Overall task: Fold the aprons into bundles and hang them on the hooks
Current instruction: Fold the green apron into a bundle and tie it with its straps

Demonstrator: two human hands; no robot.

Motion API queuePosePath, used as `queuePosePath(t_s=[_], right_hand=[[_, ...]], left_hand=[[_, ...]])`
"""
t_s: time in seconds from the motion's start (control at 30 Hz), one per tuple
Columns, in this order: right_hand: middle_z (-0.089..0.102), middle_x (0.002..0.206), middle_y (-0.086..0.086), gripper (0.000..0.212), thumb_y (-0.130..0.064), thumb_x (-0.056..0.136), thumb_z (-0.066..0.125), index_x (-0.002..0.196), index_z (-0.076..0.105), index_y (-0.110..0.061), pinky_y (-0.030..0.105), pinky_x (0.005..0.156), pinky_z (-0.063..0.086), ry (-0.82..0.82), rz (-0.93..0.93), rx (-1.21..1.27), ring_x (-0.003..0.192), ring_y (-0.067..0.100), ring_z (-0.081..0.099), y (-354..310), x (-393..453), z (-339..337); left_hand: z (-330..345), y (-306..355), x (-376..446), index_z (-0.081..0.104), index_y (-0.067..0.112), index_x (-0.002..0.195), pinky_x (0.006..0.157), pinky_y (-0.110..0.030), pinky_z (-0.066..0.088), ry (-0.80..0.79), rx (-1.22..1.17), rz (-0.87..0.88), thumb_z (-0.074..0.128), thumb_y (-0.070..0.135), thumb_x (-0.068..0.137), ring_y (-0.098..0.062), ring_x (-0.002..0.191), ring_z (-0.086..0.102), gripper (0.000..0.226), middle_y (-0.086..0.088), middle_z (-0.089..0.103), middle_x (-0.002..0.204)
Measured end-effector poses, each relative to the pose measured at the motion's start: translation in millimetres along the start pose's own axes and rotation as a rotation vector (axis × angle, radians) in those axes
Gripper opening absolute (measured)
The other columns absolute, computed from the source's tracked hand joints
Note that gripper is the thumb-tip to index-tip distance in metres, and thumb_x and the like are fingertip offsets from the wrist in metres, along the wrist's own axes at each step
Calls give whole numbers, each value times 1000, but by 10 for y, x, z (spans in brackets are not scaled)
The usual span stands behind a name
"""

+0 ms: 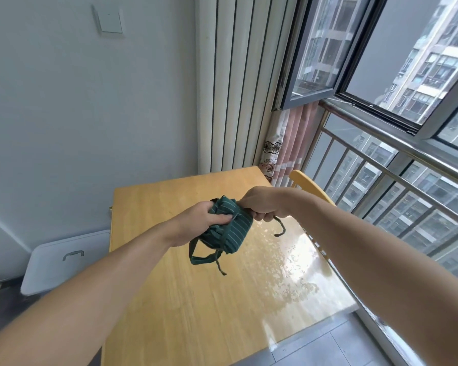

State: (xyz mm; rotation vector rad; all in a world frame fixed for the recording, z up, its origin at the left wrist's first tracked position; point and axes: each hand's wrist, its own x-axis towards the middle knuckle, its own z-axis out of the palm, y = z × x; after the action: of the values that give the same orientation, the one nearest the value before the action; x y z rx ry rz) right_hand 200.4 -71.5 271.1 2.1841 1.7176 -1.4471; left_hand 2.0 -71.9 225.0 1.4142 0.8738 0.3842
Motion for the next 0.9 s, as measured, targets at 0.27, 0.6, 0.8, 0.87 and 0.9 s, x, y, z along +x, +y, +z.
queuePosePath(t_s=[0.27,0.6,0.8,0.87,0.9], right_hand=[[63,94,11,44,-42,107,42,106,65,-5,35,67,43,426,-256,-237,86,27,57,-198,-121,266],[62,92,-2,24,-42,103,52,96,63,-22,26,58,42,704,-429,72,77,14,57,1,19,930],[66,97,-3,27,-45,92,72,78,68,-22,22,72,43,604,-367,675,87,7,62,111,112,1135],[71,78,-10,30,-43,88,76,73,66,-19,29,75,47,474,-320,860,79,8,64,129,155,1195],[72,79,-9,30,-42,88,77,73,65,-19,33,82,50,404,-306,913,84,10,66,145,192,1226]], left_hand=[[60,-204,168,63,20,112,83,-38,56,497,54,-49,65,43,95,-22,99,66,29,-3,70,109],[142,-292,255,61,12,105,69,-43,62,796,-395,-92,64,35,97,-31,87,71,23,-12,71,100],[159,-426,323,65,13,104,84,-52,61,841,-549,-112,67,38,93,-31,93,72,27,-9,74,101],[142,-464,344,63,10,114,82,-52,62,841,-649,-93,68,34,93,-32,95,72,33,-12,73,107],[128,-495,362,63,8,116,83,-51,62,844,-687,-88,69,32,93,-33,96,72,34,-13,73,108]])
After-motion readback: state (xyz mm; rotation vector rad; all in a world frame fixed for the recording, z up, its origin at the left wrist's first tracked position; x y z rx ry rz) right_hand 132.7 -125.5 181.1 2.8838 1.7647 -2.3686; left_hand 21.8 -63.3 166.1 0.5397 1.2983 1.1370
